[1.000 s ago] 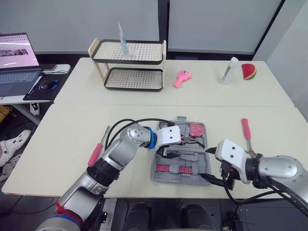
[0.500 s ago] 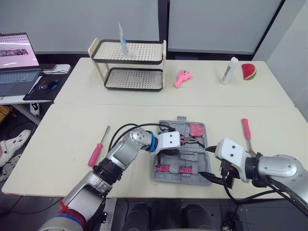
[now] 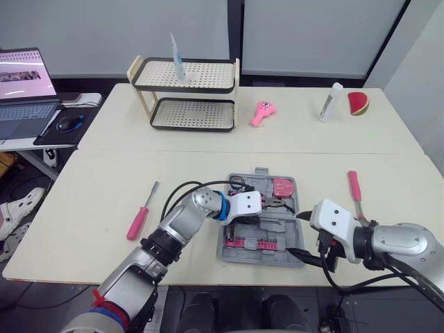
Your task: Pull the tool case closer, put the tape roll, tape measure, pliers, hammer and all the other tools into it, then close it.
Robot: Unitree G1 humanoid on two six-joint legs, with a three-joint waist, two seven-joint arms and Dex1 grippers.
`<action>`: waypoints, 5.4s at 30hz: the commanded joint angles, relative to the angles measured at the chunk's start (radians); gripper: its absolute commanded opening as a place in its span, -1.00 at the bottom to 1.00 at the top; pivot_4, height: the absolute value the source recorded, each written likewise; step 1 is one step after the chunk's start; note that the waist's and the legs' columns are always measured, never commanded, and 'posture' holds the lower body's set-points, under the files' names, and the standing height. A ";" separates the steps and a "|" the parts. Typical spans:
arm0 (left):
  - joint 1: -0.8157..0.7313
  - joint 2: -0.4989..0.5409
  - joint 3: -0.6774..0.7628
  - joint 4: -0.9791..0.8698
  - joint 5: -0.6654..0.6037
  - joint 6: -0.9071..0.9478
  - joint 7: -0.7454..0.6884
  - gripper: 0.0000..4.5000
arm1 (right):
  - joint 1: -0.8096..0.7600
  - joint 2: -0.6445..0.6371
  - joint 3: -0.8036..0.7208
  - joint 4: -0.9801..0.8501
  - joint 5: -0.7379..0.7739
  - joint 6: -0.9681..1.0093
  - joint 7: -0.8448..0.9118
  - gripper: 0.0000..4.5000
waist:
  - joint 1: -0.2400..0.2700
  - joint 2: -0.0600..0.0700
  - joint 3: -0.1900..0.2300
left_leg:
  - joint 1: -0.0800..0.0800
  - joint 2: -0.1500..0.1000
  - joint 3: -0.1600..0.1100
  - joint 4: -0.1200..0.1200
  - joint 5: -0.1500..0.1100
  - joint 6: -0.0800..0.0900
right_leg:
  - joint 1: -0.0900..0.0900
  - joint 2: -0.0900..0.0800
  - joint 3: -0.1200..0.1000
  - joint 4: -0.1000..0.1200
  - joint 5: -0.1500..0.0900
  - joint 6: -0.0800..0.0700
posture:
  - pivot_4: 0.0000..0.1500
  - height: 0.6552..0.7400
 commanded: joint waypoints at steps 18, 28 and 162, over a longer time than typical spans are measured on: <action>0.393 0.362 0.823 -0.416 -0.439 0.210 0.042 -0.99 | 0.140 0.089 -0.413 0.238 -0.089 -0.438 0.051 1.00 | 0.004 0.000 0.000 | 0.000 0.001 -0.001 -0.001 0.000 0.000 | -0.001 0.000 0.001 0.000 0.000 0.000 | 1.00 0.74; 0.662 0.273 1.175 -0.152 -0.459 -0.017 0.329 -0.91 | 0.370 0.237 -0.635 0.504 -0.123 -0.607 0.046 1.00 | 0.011 0.000 0.000 | 0.002 0.000 0.000 -0.002 0.000 0.000 | 0.000 -0.002 0.003 0.000 0.000 0.000 | 1.00 0.74; 0.521 0.675 0.519 -0.591 -0.483 -0.023 -0.269 1.00 | -0.554 0.145 0.587 0.416 -0.590 -0.133 0.384 -0.90 | -0.006 0.018 0.005 | 0.000 0.004 0.005 -0.012 0.000 0.000 | -0.006 0.001 0.003 -0.006 0.001 -0.002 | 1.00 0.74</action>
